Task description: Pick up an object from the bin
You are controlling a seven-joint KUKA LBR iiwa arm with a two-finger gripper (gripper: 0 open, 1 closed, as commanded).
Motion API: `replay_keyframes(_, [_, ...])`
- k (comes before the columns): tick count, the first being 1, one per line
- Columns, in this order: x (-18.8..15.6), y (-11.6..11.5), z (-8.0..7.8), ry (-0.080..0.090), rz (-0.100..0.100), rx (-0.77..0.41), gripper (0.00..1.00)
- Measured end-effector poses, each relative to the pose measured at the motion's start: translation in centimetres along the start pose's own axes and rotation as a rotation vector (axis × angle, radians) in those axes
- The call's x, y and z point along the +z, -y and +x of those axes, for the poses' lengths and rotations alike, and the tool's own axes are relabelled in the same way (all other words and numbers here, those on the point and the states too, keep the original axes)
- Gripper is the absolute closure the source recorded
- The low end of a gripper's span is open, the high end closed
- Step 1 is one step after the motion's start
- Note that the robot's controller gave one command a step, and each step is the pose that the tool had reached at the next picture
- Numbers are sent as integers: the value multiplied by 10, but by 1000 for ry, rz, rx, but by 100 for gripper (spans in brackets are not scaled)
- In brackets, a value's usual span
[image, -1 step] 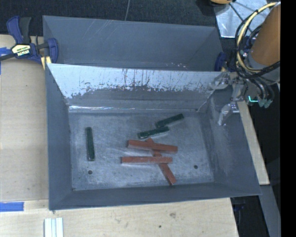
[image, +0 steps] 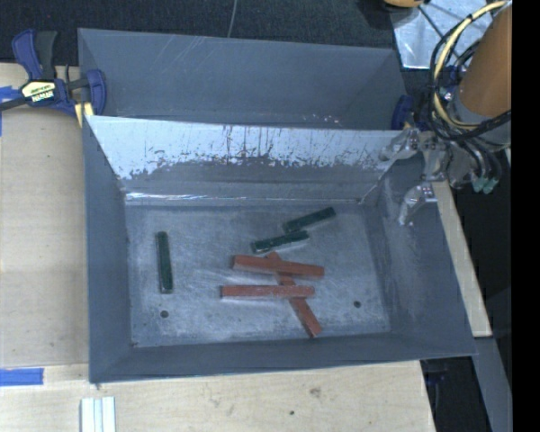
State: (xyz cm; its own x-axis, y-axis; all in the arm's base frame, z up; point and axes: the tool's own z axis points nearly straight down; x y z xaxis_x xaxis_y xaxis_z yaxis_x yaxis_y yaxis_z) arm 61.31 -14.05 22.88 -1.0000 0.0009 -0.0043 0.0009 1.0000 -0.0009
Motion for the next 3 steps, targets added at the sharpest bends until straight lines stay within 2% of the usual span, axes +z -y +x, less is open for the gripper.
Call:
replay_keyframes(1, [40, -23, 3, 3, 1, -106, 0])
replay_keyframes(2, [98, -32, 1, 4, 0, -76, 0])
replay_keyframes(3, [142, -84, -2, -2, -1, -111, 100])
